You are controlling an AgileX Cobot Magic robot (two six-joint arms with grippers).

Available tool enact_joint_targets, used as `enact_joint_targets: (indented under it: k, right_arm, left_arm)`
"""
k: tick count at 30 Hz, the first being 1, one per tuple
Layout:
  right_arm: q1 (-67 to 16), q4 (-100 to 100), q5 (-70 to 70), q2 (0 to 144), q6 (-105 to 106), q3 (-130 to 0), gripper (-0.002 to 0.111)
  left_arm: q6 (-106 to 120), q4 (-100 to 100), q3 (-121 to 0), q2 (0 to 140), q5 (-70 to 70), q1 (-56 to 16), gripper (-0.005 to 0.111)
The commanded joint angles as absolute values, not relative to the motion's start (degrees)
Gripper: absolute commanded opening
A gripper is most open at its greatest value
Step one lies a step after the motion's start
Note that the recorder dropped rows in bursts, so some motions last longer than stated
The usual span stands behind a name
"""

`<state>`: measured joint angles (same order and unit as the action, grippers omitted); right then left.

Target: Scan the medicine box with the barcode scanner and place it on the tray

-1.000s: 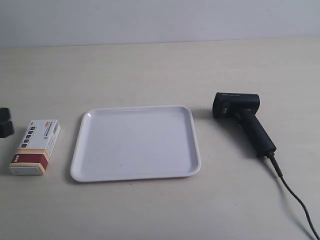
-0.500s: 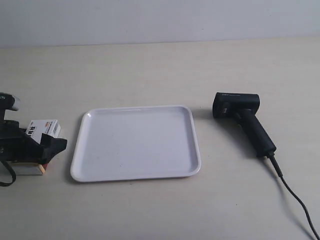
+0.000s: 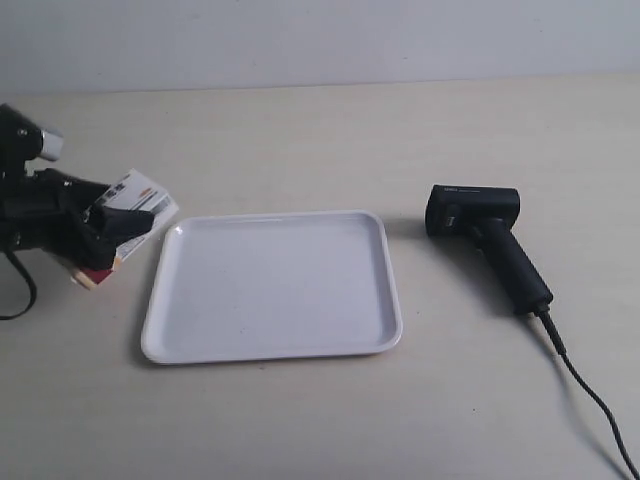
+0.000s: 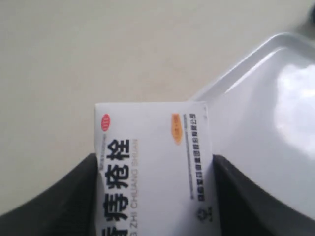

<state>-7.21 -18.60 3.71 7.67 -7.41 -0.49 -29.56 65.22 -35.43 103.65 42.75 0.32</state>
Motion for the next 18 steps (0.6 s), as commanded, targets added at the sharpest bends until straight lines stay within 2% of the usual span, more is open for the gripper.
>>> enact_joint_targets:
  k: [1, 6, 8, 12, 16, 18]
  right_arm:
    - [-9.3, -15.9, 1.6, 19.2, -7.5, -4.6, 0.001]
    - [-16.3, -14.6, 0.0, 39.1, -7.5, -10.1, 0.002]
    - [-19.7, -14.2, 2.7, 48.9, -7.5, -12.3, 0.010]
    - [-22.8, -14.0, 5.1, 66.6, -2.8, -19.0, 0.038]
    - [-24.0, -14.0, 1.3, 80.9, 3.4, -27.3, 0.072]
    - [-24.0, -14.0, 1.6, 87.2, 5.9, -30.3, 0.085]
  left_arm:
    - [-43.1, 87.7, -45.4, 103.1, 50.9, -3.1, 0.000]
    - [-52.4, 99.9, -54.3, 103.8, 46.8, -13.7, 0.000]
    - [-51.2, 99.9, -55.6, 104.0, 45.5, -18.4, 0.000]
    - [-51.1, 99.9, -57.3, 104.0, 45.1, -23.2, 0.000]
    - [-51.7, 99.9, -57.4, 104.1, 45.2, -23.9, 0.000]
    - [-52.4, 99.9, -57.4, 104.5, 45.2, -23.9, 0.000]
